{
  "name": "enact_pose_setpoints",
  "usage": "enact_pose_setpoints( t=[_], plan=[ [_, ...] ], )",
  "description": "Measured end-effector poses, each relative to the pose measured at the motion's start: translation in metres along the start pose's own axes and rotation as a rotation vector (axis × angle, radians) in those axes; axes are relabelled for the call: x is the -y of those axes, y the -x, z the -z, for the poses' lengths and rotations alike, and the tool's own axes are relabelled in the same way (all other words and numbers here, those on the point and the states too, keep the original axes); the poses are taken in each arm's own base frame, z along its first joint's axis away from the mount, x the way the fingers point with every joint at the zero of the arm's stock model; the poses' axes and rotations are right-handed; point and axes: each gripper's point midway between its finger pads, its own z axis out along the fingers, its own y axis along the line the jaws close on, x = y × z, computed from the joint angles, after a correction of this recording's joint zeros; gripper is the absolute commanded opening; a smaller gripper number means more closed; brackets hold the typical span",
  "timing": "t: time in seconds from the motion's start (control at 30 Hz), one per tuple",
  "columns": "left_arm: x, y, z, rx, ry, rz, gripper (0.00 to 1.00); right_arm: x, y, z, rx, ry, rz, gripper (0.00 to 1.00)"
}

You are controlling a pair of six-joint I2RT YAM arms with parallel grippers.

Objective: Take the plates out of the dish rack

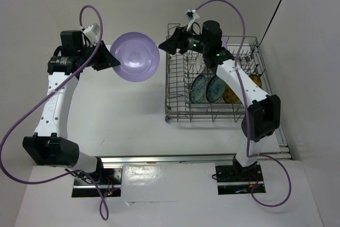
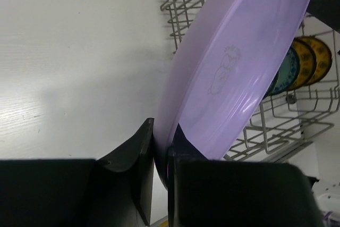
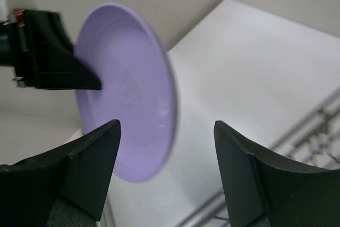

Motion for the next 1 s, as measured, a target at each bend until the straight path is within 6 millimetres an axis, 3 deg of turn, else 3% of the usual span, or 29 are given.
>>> enact_pose_setpoints(
  t=[0.13, 0.23, 0.33, 0.47, 0.57, 0.67, 0.8, 0.9, 1.0],
  plan=[
    [-0.018, 0.010, 0.000, 0.025, 0.039, 0.078, 0.00, 0.041, 0.032, 0.035, 0.075, -0.206, 0.040, 0.81],
    [-0.044, 0.022, -0.019, 0.003, 0.062, 0.158, 0.00, 0.067, 0.060, 0.072, 0.143, -0.367, 0.081, 0.82],
    [-0.084, 0.023, -0.062, -0.048, 0.089, 0.246, 0.00, 0.088, 0.085, 0.113, 0.208, -0.518, 0.107, 0.82],
    [-0.144, -0.022, -0.122, -0.204, 0.147, 0.384, 0.00, 0.126, 0.100, 0.162, 0.241, -0.725, 0.103, 0.82],
    [-0.171, -0.057, -0.152, -0.302, 0.167, 0.443, 0.00, 0.159, 0.093, 0.191, 0.217, -0.881, 0.093, 0.79],
    [-0.184, -0.074, -0.169, -0.341, 0.168, 0.463, 0.00, 0.190, 0.078, 0.202, 0.162, -0.992, 0.091, 0.75],
    [-0.193, -0.075, -0.187, -0.334, 0.147, 0.450, 0.00, 0.223, 0.047, 0.212, 0.068, -1.105, 0.081, 0.69],
    [-0.201, -0.074, -0.199, -0.325, 0.141, 0.431, 0.00, 0.236, 0.031, 0.220, 0.024, -1.162, 0.073, 0.64],
    [-0.212, -0.078, -0.212, -0.332, 0.141, 0.426, 0.00, 0.243, 0.026, 0.224, 0.008, -1.199, 0.082, 0.58]
  ],
)
